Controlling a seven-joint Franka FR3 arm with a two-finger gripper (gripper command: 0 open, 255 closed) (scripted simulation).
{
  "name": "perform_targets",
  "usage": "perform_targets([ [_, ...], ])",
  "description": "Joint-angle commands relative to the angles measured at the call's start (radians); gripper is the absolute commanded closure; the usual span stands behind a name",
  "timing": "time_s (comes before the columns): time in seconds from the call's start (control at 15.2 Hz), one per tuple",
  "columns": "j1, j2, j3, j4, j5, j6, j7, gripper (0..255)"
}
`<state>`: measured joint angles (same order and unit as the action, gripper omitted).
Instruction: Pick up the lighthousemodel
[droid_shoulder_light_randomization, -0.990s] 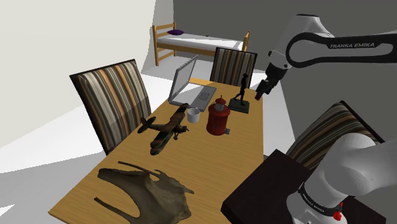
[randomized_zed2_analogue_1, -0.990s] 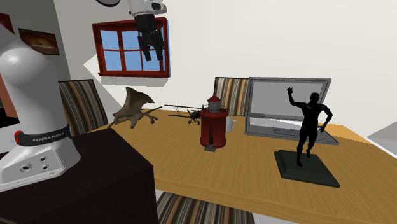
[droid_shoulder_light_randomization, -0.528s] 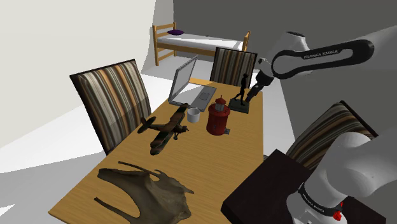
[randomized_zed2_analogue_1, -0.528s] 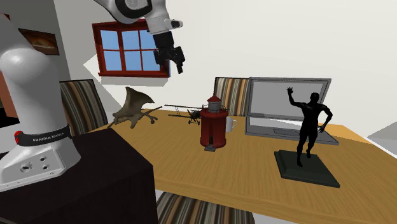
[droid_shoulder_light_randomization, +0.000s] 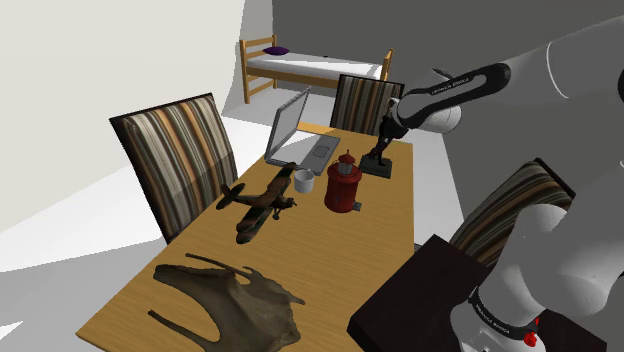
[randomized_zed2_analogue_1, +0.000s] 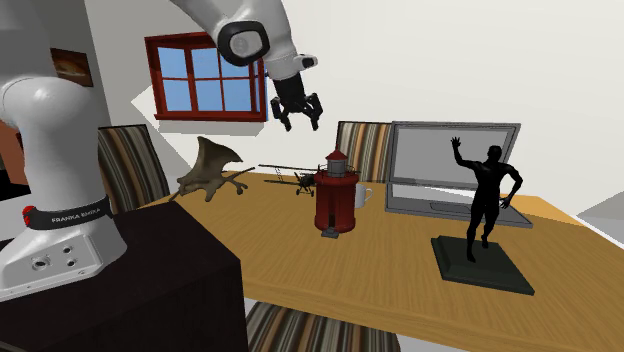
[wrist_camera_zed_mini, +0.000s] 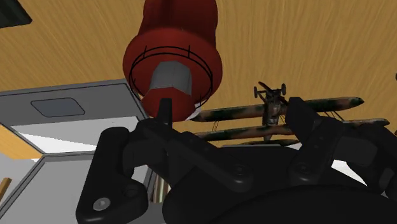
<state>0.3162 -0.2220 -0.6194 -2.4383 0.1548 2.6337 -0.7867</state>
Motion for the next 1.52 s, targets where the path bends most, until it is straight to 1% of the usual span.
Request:
perform_targets([
  [0.0,0.087,0.1,-0.078,0.057,0.17,0.048,-0.179,0],
  [0.07,0.123,0.15,-0.109,0.089,0.272,0.056,-0.278,0],
  [0.13,0.147,0.204,-0.13,0.126,0.382,0.055,-0.381,0],
  [0.2,0.157,0.259,-0.138,0.165,0.491,0.046,-0.482,0],
  [0.26,0.15,0.313,-0.132,0.207,0.59,0.032,-0.574,0],
  [0.33,0.128,0.363,-0.112,0.249,0.676,0.016,-0.655,0],
  [0.4,0.1,0.409,-0.087,0.29,0.748,-0.001,-0.725,0],
  [0.53,0.049,0.495,-0.044,0.375,0.866,-0.035,-0.84,0],
  [0.59,0.021,0.534,-0.019,0.417,0.911,-0.05,-0.887,0],
  [0.66,0.004,0.558,-0.004,0.445,0.938,-0.06,-0.915,0],
  [1.12,-0.033,0.622,0.042,0.447,1.05,-0.036,-1.015,0],
  [1.25,-0.036,0.627,0.045,0.447,1.059,-0.034,-1.023,0],
  [1.32,-0.037,0.627,0.046,0.448,1.06,-0.034,-1.024,255],
  [1.45,-0.037,0.627,0.046,0.448,1.06,-0.034,-1.024,255],
])
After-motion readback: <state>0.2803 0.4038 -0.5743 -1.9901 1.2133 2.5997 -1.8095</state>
